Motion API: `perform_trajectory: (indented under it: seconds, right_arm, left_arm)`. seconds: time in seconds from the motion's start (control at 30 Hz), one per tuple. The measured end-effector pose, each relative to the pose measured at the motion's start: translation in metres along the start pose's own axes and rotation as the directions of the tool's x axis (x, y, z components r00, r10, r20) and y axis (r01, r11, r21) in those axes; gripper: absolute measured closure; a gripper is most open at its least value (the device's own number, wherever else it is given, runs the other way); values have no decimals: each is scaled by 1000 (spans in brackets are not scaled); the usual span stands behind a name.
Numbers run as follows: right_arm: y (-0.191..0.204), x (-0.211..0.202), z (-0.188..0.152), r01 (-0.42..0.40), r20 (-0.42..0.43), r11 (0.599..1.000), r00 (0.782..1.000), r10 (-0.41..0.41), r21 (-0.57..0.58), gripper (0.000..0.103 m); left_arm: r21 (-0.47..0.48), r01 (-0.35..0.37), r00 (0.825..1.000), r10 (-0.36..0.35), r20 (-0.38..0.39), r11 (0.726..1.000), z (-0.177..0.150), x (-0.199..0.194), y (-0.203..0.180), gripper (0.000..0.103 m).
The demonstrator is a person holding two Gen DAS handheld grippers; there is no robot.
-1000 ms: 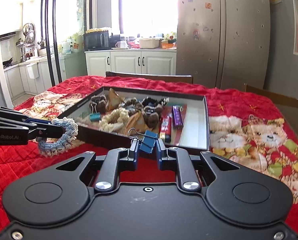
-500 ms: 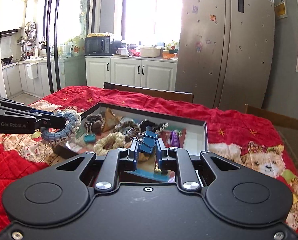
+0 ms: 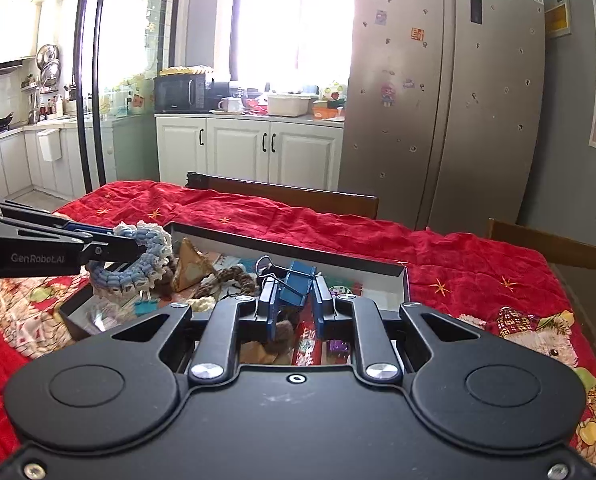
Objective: Organize objects
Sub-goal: 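Carry the blue scrunchie and binder clip in both grippers into the black box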
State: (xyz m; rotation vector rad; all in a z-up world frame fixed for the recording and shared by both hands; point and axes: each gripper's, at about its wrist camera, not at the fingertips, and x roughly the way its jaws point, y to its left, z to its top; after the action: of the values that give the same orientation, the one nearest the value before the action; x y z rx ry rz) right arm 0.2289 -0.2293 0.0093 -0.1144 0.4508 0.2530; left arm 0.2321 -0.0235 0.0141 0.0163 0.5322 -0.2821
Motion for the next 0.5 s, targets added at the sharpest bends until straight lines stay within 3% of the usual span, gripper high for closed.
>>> perform_trajectory:
  seconds: [0.5]
  right_arm:
    - [-14,56,-1,27,-45,999,999,-26,33,86]
  left_arm:
    - [-37,-28,999,27,-31,999,7,47,8,89]
